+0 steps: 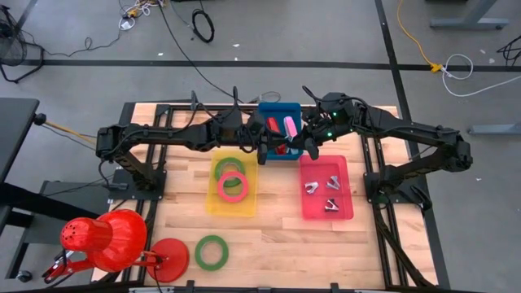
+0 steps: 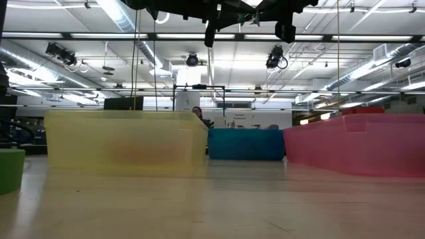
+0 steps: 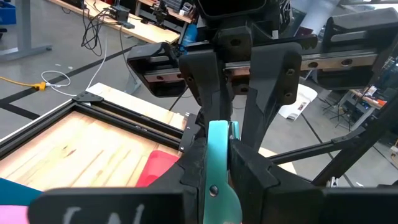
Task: Pick and place Stapler, Stapler remover, tape
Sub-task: Put the light blue staple remover into the red bin
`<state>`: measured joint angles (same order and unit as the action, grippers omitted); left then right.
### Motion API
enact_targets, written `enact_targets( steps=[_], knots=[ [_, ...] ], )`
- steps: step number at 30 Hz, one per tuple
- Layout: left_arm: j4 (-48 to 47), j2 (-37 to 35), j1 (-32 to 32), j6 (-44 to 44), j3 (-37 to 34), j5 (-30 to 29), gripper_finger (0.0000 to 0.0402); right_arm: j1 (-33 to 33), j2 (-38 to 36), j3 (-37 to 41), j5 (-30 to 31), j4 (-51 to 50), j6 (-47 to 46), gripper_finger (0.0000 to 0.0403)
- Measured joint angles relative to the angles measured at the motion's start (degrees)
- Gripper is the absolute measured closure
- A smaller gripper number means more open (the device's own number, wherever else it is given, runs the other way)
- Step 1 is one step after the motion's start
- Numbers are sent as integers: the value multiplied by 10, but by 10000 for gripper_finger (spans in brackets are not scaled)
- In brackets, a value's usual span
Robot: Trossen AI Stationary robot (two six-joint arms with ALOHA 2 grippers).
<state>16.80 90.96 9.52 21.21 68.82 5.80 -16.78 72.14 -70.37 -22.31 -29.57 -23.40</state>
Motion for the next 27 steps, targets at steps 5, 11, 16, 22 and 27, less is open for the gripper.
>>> enact_targets(
  steps=[5, 11, 16, 22, 27],
  knots=[
    [0, 0, 0, 0, 0, 0, 342, 0, 0, 0, 0, 0, 1, 348],
    [1, 0, 0, 0, 0, 0, 333, 0, 0, 0, -9, 0, 3, 351],
    [4, 0, -1, -8, 0, 1, 300, 0, 0, 0, -9, -4, 4, 356],
    [2, -2, -1, -8, 0, 0, 241, 0, 0, 0, -14, -3, 4, 356],
    [0, -18, 1, -9, 3, 6, 209, 0, 0, 0, -33, -20, 8, 357]
  ],
)
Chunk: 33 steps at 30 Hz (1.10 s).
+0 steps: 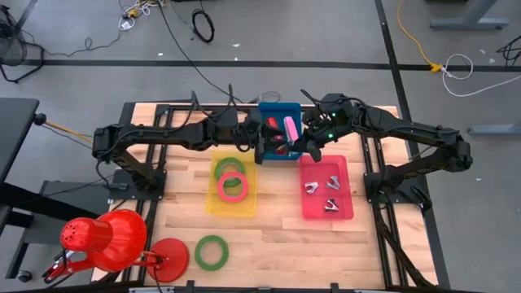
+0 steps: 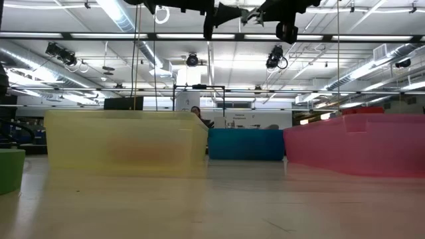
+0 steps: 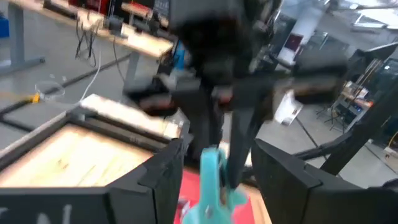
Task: Pick and place Stapler, Stapler remover, tape
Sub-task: Put the light blue staple remover into the red bin
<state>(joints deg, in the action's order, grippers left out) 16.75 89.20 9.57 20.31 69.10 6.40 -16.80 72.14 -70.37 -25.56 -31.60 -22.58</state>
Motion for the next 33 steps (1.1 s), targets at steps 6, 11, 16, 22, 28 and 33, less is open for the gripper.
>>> enact_targets(
  steps=[6, 11, 16, 22, 28, 33],
  knots=[
    [-3, -27, 0, -17, 0, 0, 204, 0, 0, 0, 1, -54, 31, 357],
    [-7, -37, 0, -18, 0, -5, 208, 0, 0, 0, 11, -73, 54, 357],
    [-18, -38, 0, -17, 0, -6, 209, 1, -23, 0, 36, -82, 77, 357],
    [-26, -38, 0, -17, 0, -8, 209, 19, -78, 0, 94, -119, 84, 357],
    [-26, -38, 0, -17, 0, -19, 209, 48, -116, 0, 149, -185, 81, 357],
    [-26, -38, 0, -17, 0, -21, 209, 77, -127, 0, 187, -234, 71, 357]
  ],
)
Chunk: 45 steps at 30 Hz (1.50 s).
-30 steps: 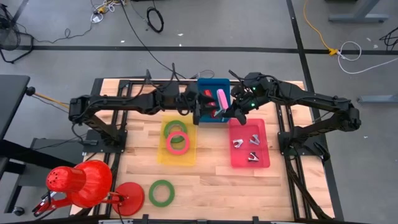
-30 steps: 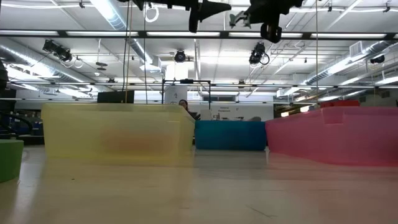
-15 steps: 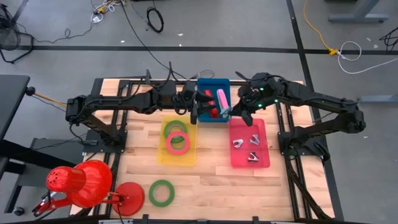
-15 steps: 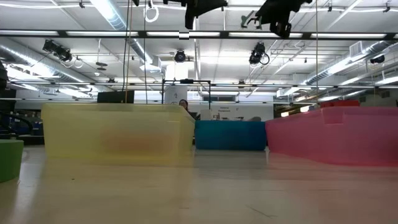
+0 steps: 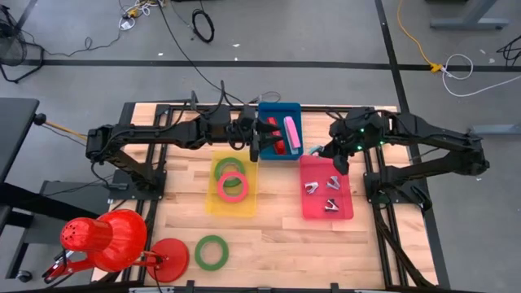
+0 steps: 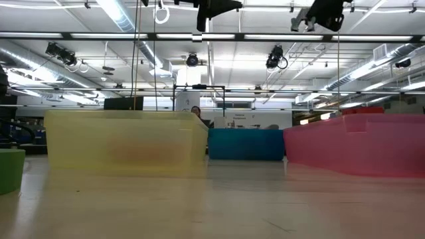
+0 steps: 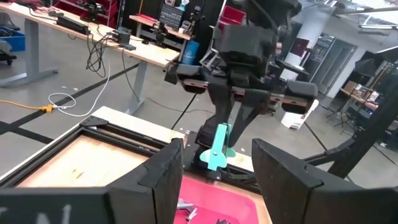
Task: Pick and place Stapler, Stapler remover, tape
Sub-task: Put the light blue staple remover into the red bin, then put the green tape into the yellow bin
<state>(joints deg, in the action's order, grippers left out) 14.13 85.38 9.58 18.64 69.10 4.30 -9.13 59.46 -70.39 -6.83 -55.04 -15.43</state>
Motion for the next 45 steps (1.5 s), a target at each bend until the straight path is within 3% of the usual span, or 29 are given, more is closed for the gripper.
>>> enact_targets(
  steps=[9, 16, 28, 35, 45],
  knots=[
    [0, 0, 0, 0, 0, -2, 209, 50, -7, 21, 48, -6, -8, 357],
    [0, 0, 0, 0, 0, -2, 209, 72, -47, 139, 45, 103, -53, 357],
    [0, 1, 0, 1, 0, -2, 209, 104, -86, 310, 43, 123, -84, 356],
    [1, 1, 0, 1, 0, -2, 209, 104, -86, 355, 42, 126, -113, 333],
    [0, 1, 0, 0, 0, -2, 209, 104, -86, 358, 34, 127, -128, 279]
  ],
)
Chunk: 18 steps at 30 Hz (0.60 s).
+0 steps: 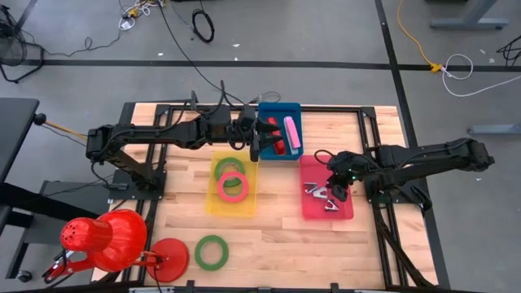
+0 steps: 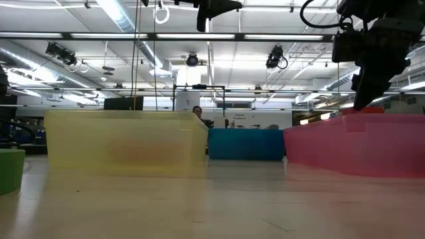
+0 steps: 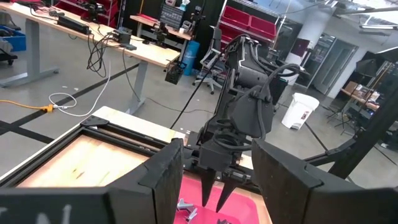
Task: Pick and place Stapler, Stapler remover, tape
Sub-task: Put the green tape into the yellow bin
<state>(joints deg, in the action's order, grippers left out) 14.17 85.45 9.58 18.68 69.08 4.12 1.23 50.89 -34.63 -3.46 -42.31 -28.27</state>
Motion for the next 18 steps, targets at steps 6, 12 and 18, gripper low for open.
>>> enact_targets(
  steps=[6, 12, 18],
  knots=[
    [0, 0, 0, -2, 0, 0, 209, 0, 0, 0, 0, 39, -3, 247],
    [0, -4, 0, -28, 0, 0, 209, 0, 0, -14, -3, 124, -7, 241],
    [-46, -22, 0, -46, -1, 0, 209, 0, 0, -72, -3, 141, 35, 241]
  ],
)
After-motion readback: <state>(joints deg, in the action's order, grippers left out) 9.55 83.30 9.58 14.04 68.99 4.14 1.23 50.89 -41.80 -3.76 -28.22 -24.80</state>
